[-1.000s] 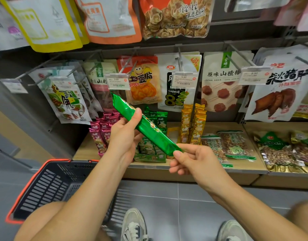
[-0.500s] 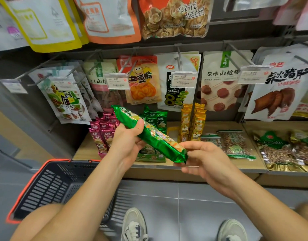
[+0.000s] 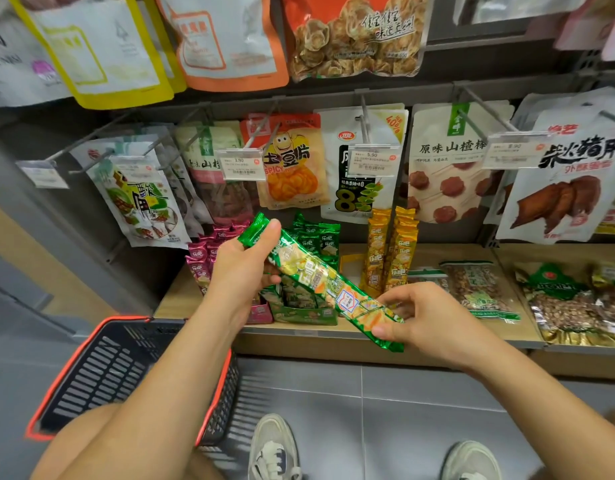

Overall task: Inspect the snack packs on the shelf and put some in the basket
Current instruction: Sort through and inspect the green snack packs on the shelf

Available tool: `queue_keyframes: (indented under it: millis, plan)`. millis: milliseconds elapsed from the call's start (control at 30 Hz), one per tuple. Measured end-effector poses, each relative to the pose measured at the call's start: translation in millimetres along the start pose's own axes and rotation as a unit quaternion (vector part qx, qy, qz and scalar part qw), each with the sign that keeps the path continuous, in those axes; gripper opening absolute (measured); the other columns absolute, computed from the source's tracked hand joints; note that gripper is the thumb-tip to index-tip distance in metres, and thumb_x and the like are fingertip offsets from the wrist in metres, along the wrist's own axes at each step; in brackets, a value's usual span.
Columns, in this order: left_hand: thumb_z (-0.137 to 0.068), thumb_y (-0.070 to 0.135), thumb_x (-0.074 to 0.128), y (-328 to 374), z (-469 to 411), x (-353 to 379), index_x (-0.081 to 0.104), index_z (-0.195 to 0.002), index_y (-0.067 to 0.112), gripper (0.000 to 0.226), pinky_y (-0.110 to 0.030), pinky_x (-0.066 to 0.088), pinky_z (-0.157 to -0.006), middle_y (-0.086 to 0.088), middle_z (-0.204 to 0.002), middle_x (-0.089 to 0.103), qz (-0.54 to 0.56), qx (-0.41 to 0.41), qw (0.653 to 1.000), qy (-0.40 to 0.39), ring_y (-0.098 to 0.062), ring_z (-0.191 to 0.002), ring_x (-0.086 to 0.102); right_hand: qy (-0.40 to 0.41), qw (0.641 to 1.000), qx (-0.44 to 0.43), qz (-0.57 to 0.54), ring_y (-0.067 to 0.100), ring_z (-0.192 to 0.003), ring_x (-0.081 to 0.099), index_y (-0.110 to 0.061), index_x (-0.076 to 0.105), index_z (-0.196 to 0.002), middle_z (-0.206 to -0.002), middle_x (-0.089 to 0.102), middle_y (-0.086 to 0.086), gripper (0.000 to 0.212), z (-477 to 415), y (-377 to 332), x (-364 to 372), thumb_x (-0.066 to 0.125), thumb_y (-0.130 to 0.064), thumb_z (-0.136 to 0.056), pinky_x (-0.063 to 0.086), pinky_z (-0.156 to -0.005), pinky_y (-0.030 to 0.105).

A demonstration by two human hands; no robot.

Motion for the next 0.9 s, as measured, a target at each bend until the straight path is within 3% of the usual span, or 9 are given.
queue_keyframes:
  millis: [133,267,333,400,533,633,733,833,900]
  plan:
    - [-0.08,0.046,0.075,5.3,2.7,1.0,0.073,-0.088,0.02,0.027,-0.021,0.049,-0.048,-0.007,-0.084,0.066,0.002,0.026,1.0,0.002,-0.012,-0.057,0.058,0.003,1.0,0.0,-0.005,0.005,-0.086,0.06,-0.026,0.064,-0.119,-0.094,0.064,-0.008,0.047,-0.4,-0.3,1.6,0.081,-0.032,-0.076,0.052,-0.071,0.023]
    - [-0.089,0.032,0.069,20.6,10.1,6.4,0.071,-0.09,0.028,0.004,-0.02,0.049,-0.049,0.002,-0.078,0.07,-0.093,0.143,0.985,0.039,-0.009,-0.057,0.061,0.02,0.999,0.014,0.027,0.008,-0.063,0.066,-0.031,0.061,-0.106,-0.075,0.064,-0.007,0.037,-2.3,2.4,-0.4,0.082,-0.035,-0.075,0.048,-0.051,0.025]
    - [-0.091,0.021,0.066,29.8,15.4,14.1,0.071,-0.089,0.032,0.013,-0.014,0.045,-0.046,0.011,-0.073,0.068,-0.13,0.2,0.971,0.023,-0.002,-0.052,0.059,0.046,0.987,0.005,0.153,0.012,-0.075,0.063,-0.031,0.059,-0.11,-0.079,0.064,-0.01,0.039,-3.9,2.8,-3.3,0.077,-0.046,-0.078,0.041,-0.052,0.026]
    - [-0.093,0.013,0.063,35.1,19.6,23.0,0.073,-0.095,0.029,0.019,-0.016,0.051,-0.053,0.01,-0.084,0.069,-0.157,0.227,0.961,-0.025,0.0,-0.061,0.061,0.064,0.971,-0.004,0.23,0.014,-0.086,0.058,-0.034,0.056,-0.111,-0.095,0.065,-0.011,0.039,-5.9,4.4,-4.4,0.071,-0.053,-0.08,0.042,-0.061,0.028]
    - [-0.089,0.007,0.067,33.2,38.5,54.0,0.074,-0.108,0.018,0.024,-0.014,0.047,-0.088,0.006,-0.102,0.071,-0.334,0.315,0.879,-0.13,-0.004,-0.094,0.063,0.039,0.993,-0.08,0.073,0.0,-0.094,0.056,-0.035,0.054,-0.119,-0.106,0.056,-0.02,0.042,-12.5,-2.2,0.8,0.07,-0.048,-0.083,0.046,-0.076,0.019]
    - [-0.082,0.02,0.076,15.0,53.9,77.5,0.074,-0.096,0.026,0.016,-0.024,0.052,-0.081,0.008,-0.093,0.072,-0.375,0.287,0.866,-0.164,-0.006,-0.084,0.065,0.041,0.992,-0.118,-0.038,-0.001,-0.091,0.06,-0.039,0.049,-0.123,-0.104,0.059,-0.018,0.046,-14.4,-12.1,0.2,0.071,-0.042,-0.083,0.052,-0.079,0.022]
    - [-0.082,0.022,0.076,-2.4,54.4,88.8,0.067,-0.089,0.034,0.017,-0.028,0.05,-0.081,0.01,-0.094,0.069,-0.374,0.2,0.879,-0.216,-0.006,-0.086,0.063,0.039,0.989,-0.132,0.051,0.007,-0.09,0.062,-0.044,0.042,-0.12,-0.101,0.062,-0.013,0.048,-13.2,-10.4,-2.6,0.072,-0.038,-0.083,0.055,-0.079,0.034]
    - [-0.086,0.011,0.07,-8.4,51.7,94.8,0.07,-0.107,0.031,0.028,-0.027,0.045,-0.097,0.01,-0.115,0.067,-0.403,0.162,0.851,-0.295,-0.006,-0.104,0.06,0.023,0.986,-0.139,0.089,0.016,-0.106,0.059,-0.043,0.041,-0.125,-0.117,0.061,-0.009,0.05,-13.7,-4.8,-4.5,0.07,-0.03,-0.086,0.052,-0.088,0.039]
    - [-0.087,0.008,0.068,-6.4,48.1,100.4,0.064,-0.122,0.029,0.04,-0.028,0.048,-0.099,0.009,-0.124,0.064,-0.416,0.164,0.833,-0.325,-0.005,-0.106,0.062,0.05,0.983,-0.13,0.116,0.02,-0.109,0.057,-0.044,0.042,-0.128,-0.117,0.059,-0.007,0.049,-15.7,-2.2,-7.0,0.066,-0.03,-0.089,0.05,-0.089,0.04]
Point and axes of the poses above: each hand's wrist, its own z-axis away from the middle knuckle, its own x-axis out of the palm, y = z × x, the point moved 5 cm from there along -z, towards the middle knuckle
